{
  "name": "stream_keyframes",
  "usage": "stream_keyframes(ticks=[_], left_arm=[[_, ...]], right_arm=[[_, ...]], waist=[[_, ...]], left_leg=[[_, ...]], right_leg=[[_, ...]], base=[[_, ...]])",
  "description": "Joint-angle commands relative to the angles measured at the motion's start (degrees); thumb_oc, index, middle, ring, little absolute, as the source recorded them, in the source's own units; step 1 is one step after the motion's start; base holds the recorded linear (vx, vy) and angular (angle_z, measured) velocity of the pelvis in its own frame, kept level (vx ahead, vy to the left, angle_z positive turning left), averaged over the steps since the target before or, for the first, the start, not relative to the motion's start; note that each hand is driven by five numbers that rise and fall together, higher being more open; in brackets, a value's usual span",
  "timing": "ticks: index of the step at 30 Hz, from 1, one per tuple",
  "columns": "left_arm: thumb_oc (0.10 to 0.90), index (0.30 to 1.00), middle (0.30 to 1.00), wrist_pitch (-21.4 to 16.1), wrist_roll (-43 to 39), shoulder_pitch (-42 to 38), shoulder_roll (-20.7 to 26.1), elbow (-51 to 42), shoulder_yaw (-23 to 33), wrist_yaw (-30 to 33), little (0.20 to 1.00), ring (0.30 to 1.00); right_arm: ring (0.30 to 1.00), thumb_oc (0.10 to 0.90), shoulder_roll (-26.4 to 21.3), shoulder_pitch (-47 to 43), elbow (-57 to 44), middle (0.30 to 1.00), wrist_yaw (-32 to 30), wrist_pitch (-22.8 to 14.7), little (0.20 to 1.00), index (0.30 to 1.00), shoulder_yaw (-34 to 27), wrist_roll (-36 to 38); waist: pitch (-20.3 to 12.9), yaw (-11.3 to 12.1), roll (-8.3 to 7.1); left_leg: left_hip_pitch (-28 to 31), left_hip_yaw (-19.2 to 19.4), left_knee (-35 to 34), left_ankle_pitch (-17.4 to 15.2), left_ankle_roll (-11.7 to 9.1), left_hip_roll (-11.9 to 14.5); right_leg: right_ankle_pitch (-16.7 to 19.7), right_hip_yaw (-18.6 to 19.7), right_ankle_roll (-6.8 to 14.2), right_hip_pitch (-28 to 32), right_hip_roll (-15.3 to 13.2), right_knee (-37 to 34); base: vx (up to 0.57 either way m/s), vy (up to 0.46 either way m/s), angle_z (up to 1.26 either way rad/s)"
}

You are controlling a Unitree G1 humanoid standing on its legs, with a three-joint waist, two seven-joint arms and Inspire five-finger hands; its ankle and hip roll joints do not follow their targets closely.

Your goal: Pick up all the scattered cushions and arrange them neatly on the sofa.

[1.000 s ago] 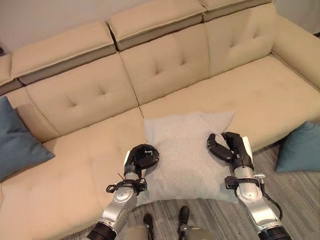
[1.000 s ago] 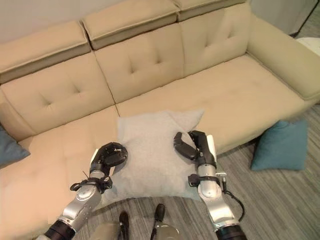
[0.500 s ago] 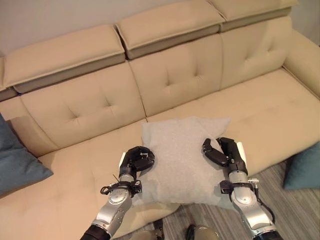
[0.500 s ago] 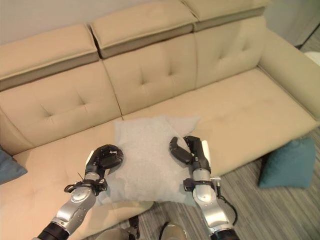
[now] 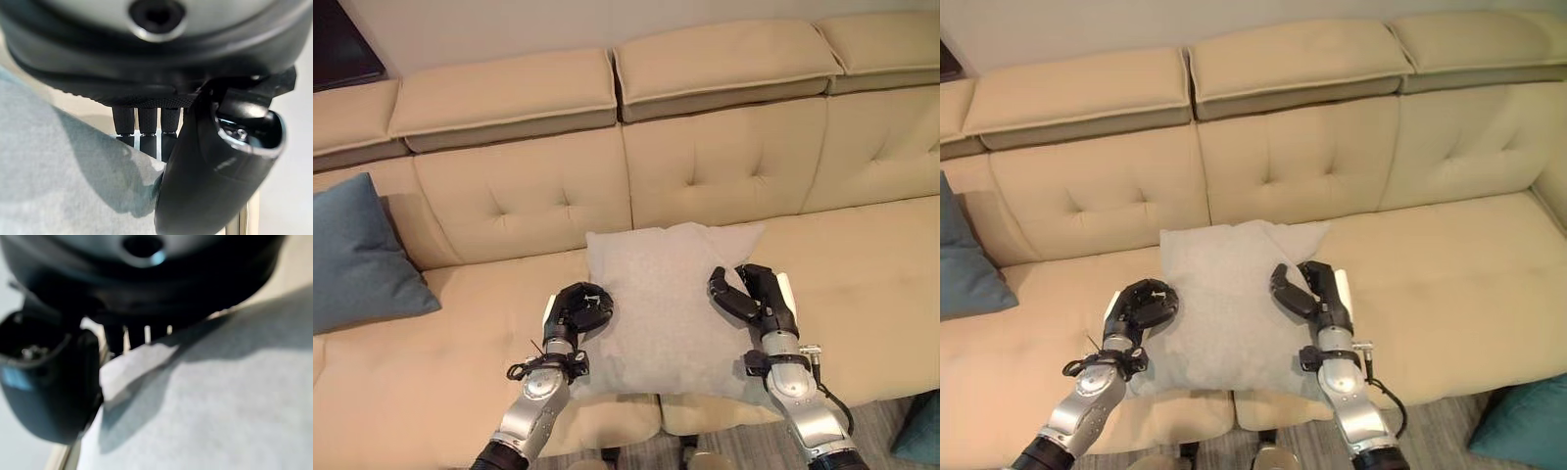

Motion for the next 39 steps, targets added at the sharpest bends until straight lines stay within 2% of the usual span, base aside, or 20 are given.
stream_keyframes(ticks=[1, 8, 15, 17, 20, 25, 28, 29, 30, 31, 32, 33, 34, 39], left_arm=[[0.4, 0.3, 0.3, -7.35, 4.96, -8.29, -1.65, -9.49, -1.37, -0.82, 0.3, 0.3], [0.4, 0.3, 0.3, -9.08, 8.07, -15.71, -2.78, -7.07, -2.26, 3.28, 0.3, 0.3], [0.4, 0.3, 0.3, -10.83, 12.32, -26.84, -2.45, -3.25, -3.44, 8.34, 0.3, 0.3], [0.4, 0.3, 0.3, -11.44, 15.48, -35.24, -1.44, -0.52, -4.08, 12.77, 0.3, 0.3], [0.4, 0.3, 0.3, -11.61, 17.83, -43.33, -1.2, 2.6, -4.77, 16.66, 0.3, 0.3], [0.4, 0.3, 0.3, -9.83, 27.75, -60.74, -0.8, 12.7, -7.47, 27.39, 0.3, 0.3], [0.4, 0.3, 0.3, -8.99, 27.18, -68.72, -0.37, 19.91, -10.4, 27.36, 0.3, 0.3], [0.4, 0.3, 0.3, -8.34, 24.63, -74.78, -0.51, 26.73, -13.11, 25.22, 0.3, 0.3], [0.566, 0.549, 0.549, -8.01, 23.35, -77.71, -0.24, 30.26, -14.17, 24.01, 0.549, 0.549], [0.8, 0.9, 0.9, -7.69, 21.59, -80.72, -0.12, 34.22, -15.06, 22.77, 0.9, 0.9], [0.8, 0.9, 0.9, -7.81, 21.49, -81.01, -0.12, 34.45, -15.04, 22.7, 0.9, 0.9], [0.8, 0.9, 0.9, -7.34, 21.16, -82.53, 0.38, 36.74, -15.68, 21.62, 0.9, 0.9], [0.8, 0.9, 0.9, -6.67, 20.22, -84.88, 1.18, 39.66, -16.73, 20.13, 0.9, 0.9], [0.8, 0.9, 0.9, -5.64, 19.78, -84.36, 2.44, 41.24, -15.84, 18.67, 0.9, 0.9]], right_arm=[[0.3, 0.4, -0.04, -5.33, -6.56, 0.3, -1.93, -8.41, 0.3, 0.3, 1.67, -1.72], [0.3, 0.4, -1.03, -15.29, 0.09, 0.3, -5.46, -9.44, 0.3, 0.3, 5.87, -2.58], [0.3, 0.4, -0.64, -27.35, 5.8, 0.3, -10.01, -10.45, 0.3, 0.3, 9.26, -2.78], [0.3, 0.4, -1.92, -35.77, 7.35, 0.3, -13.4, -10.92, 0.3, 0.3, 10.4, -3.92], [0.3, 0.4, -3.09, -43.94, 9.36, 0.3, -17.55, -10.97, 0.3, 0.3, 11.22, -6.07], [0.3, 0.4, -6.45, -62.94, 16.97, 0.3, -27.77, -9.33, 0.3, 0.3, 15.53, -13.67], [0.3, 0.4, -7.1, -71.01, 24.12, 0.3, -29.26, -7.99, 0.3, 0.3, 18.98, -13.14], [0.3, 0.4, -7.26, -76.55, 30.56, 0.3, -28.47, -6.83, 0.3, 0.3, 21.61, -10.83], [0.3, 0.4, -7.08, -79.18, 34.0, 0.3, -27.18, -6.39, 0.3, 0.3, 23.08, -8.94], [0.839, 0.759, -6.86, -81.71, 37.28, 0.839, -25.72, -5.91, 0.839, 0.839, 24.44, -6.88], [0.839, 0.759, -6.88, -82.01, 37.5, 0.839, -25.7, -6.02, 0.839, 0.839, 24.54, -6.78], [0.9, 0.8, -6.77, -83.58, 40.01, 0.9, -24.5, -5.67, 0.9, 0.9, 25.82, -5.64], [0.9, 0.8, -6.09, -85.25, 43.4, 0.9, -21.97, -4.57, 0.9, 0.9, 27.78, -2.65], [0.9, 0.8, -5.02, -85.02, 46.0, 0.9, -17.94, -3.83, 0.9, 0.9, 30.37, -0.81]], waist=[[-6.05, 0.03, -1.26], [-5.02, 0.77, -1.03], [-5.92, 1.28, -1.02], [-6.67, 1.48, -1.08], [-7.06, 1.48, -1.1], [-6.82, 2.35, -1.54], [-6.21, 2.46, -1.73], [-5.62, 2.35, -1.75], [-5.28, 2.23, -1.78], [-5.02, 2.12, -1.82], [-4.89, 2.12, -1.78], [-4.54, 2.11, -1.8], [-3.95, 2.01, -1.9], [-2.57, 1.89, -1.94]], left_leg=[[-3.0, 3.42, 0.12, -3.31, -1.56, -1.65], [-10.85, 2.37, 0.12, -0.81, -2.93, -1.1], [-18.26, 1.99, 0.12, 0.97, -4.0, -0.64], [-20.89, 1.78, 0.12, 1.39, -4.48, -0.62], [-23.3, 1.42, 0.12, 2.18, -4.89, -0.59], [-26.6, 1.03, 0.12, 2.82, -5.73, -0.42], [-27.74, 0.93, 0.12, 3.16, -5.95, -0.4], [-28.65, 0.88, 0.12, 3.57, -6.08, -0.35], [-29.07, 0.85, 0.12, 3.82, -6.21, -0.32], [-29.54, 0.85, 0.12, 4.04, -6.2, -0.33], [-29.58, 0.86, 0.12, 4.05, -6.2, -0.33], [-29.89, 0.8, 0.12, 4.2, -6.2, -0.3], [-30.36, 0.59, 0.12, 4.47, -6.2, -0.25], [-30.99, 0.47, 0.12, 4.56, -6.12, -0.32]], right_leg=[[-7.62, -2.37, 3.8, 1.0, -1.14, 3.35], [-5.72, -3.49, 3.3, -4.81, -0.18, 0.37], [-4.54, -3.05, 3.5, -12.33, 0.77, 0.33], [-4.15, -2.58, 3.5, -14.91, 1.11, 0.33], [-3.67, -2.49, 3.48, -17.25, 1.23, 0.33], [-3.16, -2.35, 3.74, -20.56, 1.27, 0.33], [-2.67, -2.37, 3.94, -21.68, 1.23, 0.33], [-2.35, -2.2, 4.11, -22.43, 1.36, 0.33], [-2.06, -2.1, 4.2, -22.91, 1.42, 0.33], [-1.71, -2.04, 4.29, -23.38, 1.46, 0.33], [-1.7, -2.04, 4.29, -23.43, 1.46, 0.33], [-1.57, -2.04, 4.31, -23.77, 1.51, 0.33], [-1.44, -1.94, 4.37, -24.19, 1.68, 0.33], [-1.27, -1.88, 4.32, -25.08, 1.89, 0.33]], base=[[-0.06, -0.074, 0.18], [-0.09, -0.042, 0.07], [-0.06, -0.014, 0.08], [-0.01, -0.001, 0.02], [-0.03, 0.001, 0.09], [0.0, -0.003, 0.04], [0.01, -0.013, 0.12], [-0.01, -0.014, 0.15], [-0.02, -0.008, 0.07], [-0.01, -0.002, 0.09], [-0.01, -0.005, 0.07], [-0.01, -0.012, 0.06], [0.0, 0.0, 0.0], [0.0, -0.002, 0.02]])
